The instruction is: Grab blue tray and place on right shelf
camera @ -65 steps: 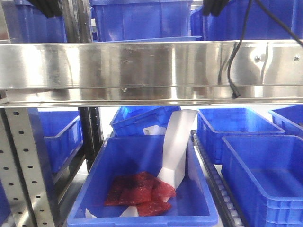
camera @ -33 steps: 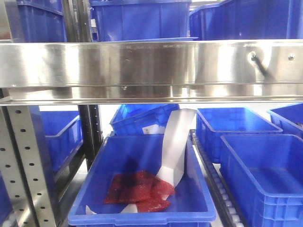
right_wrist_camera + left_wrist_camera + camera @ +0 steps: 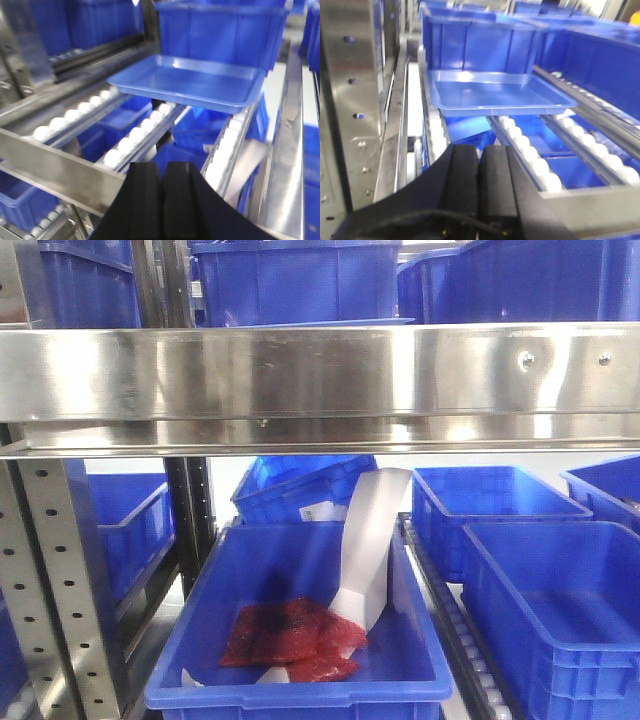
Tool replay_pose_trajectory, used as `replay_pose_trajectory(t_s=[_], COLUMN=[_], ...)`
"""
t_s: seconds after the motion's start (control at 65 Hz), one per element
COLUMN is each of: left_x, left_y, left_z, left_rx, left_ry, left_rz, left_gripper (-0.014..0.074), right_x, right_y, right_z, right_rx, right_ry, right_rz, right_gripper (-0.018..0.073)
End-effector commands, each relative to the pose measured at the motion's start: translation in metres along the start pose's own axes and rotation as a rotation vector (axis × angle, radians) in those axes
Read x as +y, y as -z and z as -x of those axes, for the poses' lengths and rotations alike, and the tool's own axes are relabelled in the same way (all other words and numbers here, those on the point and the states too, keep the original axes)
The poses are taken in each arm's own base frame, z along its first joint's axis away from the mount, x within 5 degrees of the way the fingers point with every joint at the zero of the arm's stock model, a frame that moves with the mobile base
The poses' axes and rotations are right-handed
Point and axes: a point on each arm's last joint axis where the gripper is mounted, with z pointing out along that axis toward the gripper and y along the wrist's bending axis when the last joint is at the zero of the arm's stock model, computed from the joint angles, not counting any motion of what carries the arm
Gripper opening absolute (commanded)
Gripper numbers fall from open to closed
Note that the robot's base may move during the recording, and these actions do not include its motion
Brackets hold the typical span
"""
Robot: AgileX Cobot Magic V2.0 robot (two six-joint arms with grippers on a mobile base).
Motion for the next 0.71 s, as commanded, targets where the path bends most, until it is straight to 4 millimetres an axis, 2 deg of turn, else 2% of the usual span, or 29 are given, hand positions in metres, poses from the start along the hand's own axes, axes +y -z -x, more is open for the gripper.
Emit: replay_pose_trajectory(t_s=[0.0,0.215,0.338,0.446,0.692], left_x=[-0.004,0.003,0.004,0.004,0.004], left_y=[0.026,0.071,0.089,0.097,0.097], left_z=[0.01,-0.021,-0.028,-0.027,-0.027], left_rx=[-0.152,-0.195,-0.253,-0.288,-0.294], left_ry=[-0.002,0.0,0.001,0.001,0.001], left_rz=[-0.048,-0.044,-0.053,-0.059,-0.062], left_gripper=[-0.0048,-0.0048,-0.0048,-0.0048,-0.0048], right_x=[0.002,-0.003,-0.005,-0.005,-0.005], right_y=[0.028,0.084,0.105,0.114,0.114], right_z=[0.005,-0.034,-0.043,-0.043,-0.042], right_rx=[-0.161,-0.251,-0.308,-0.343,-0.345], right_ry=[0.036,0.138,0.137,0.137,0.137], right_rz=[0.045,0.056,0.059,0.061,0.061], right_gripper=[0.0054,0.0054,0.0054,0.0054,0.0054])
